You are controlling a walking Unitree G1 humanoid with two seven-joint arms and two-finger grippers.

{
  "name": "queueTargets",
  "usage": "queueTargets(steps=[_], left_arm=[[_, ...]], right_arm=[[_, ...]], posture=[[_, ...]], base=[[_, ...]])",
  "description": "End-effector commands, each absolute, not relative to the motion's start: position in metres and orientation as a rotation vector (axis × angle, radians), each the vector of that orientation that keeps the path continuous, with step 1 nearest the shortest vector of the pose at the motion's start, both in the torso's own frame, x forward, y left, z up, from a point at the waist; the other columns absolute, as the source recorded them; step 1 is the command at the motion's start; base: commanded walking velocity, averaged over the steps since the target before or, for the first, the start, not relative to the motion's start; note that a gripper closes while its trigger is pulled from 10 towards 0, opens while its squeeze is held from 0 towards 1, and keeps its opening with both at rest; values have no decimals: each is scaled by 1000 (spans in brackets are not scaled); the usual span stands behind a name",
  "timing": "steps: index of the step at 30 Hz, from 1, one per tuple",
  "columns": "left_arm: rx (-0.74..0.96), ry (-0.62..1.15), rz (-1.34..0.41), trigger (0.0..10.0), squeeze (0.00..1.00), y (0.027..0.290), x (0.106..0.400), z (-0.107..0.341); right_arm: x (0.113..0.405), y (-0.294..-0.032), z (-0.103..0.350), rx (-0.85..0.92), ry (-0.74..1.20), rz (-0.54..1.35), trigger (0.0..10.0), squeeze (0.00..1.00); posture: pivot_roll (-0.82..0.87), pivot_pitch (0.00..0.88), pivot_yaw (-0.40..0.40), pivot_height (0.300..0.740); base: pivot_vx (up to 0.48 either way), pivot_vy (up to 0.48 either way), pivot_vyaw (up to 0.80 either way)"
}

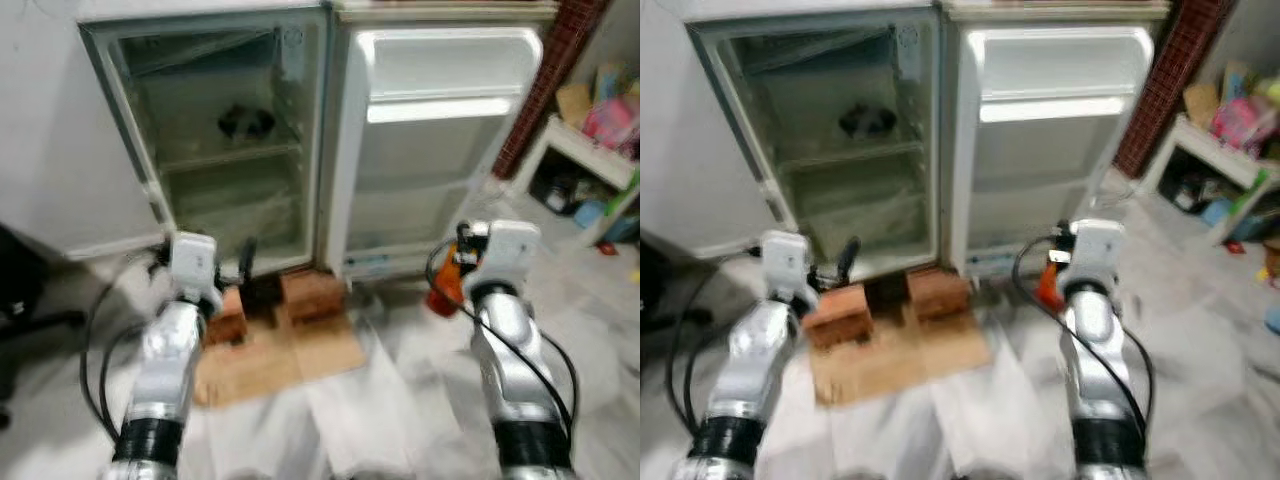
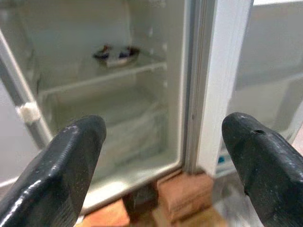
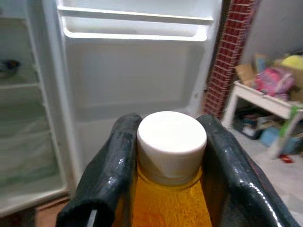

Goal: Restocking fridge

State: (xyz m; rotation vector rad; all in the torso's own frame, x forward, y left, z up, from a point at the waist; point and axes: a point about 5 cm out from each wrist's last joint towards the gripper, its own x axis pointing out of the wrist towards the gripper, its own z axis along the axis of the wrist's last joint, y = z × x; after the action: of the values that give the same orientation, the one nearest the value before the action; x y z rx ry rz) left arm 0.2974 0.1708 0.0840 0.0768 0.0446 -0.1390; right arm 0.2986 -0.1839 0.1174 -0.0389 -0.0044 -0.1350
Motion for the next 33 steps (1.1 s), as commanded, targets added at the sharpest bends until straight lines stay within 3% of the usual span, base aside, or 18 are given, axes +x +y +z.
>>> queueTargets(steps=[1, 8, 18, 33], left_arm=[[78, 33, -135, 10000, 0, 169, 300, 88], [103, 38, -92, 10000, 0, 172, 302, 86], [75, 34, 44, 10000, 0, 188, 303, 86], [66, 28, 50, 10000, 0, 189, 305, 86]], right_arm=[[302, -182, 130, -24, -62, -112, 10000, 0], [300, -177, 128, -6, -64, -71, 10000, 0], [301, -168, 130, 32, -81, -15, 10000, 0], [300, -161, 134, 36, -107, 50, 10000, 0]], posture=[[-50, 0, 12, 740], [-49, 0, 12, 740], [-45, 0, 14, 740], [-48, 0, 16, 740]], base=[[0, -454, 0], [0, -408, 0], [0, 0, 0], [354, 0, 0]])
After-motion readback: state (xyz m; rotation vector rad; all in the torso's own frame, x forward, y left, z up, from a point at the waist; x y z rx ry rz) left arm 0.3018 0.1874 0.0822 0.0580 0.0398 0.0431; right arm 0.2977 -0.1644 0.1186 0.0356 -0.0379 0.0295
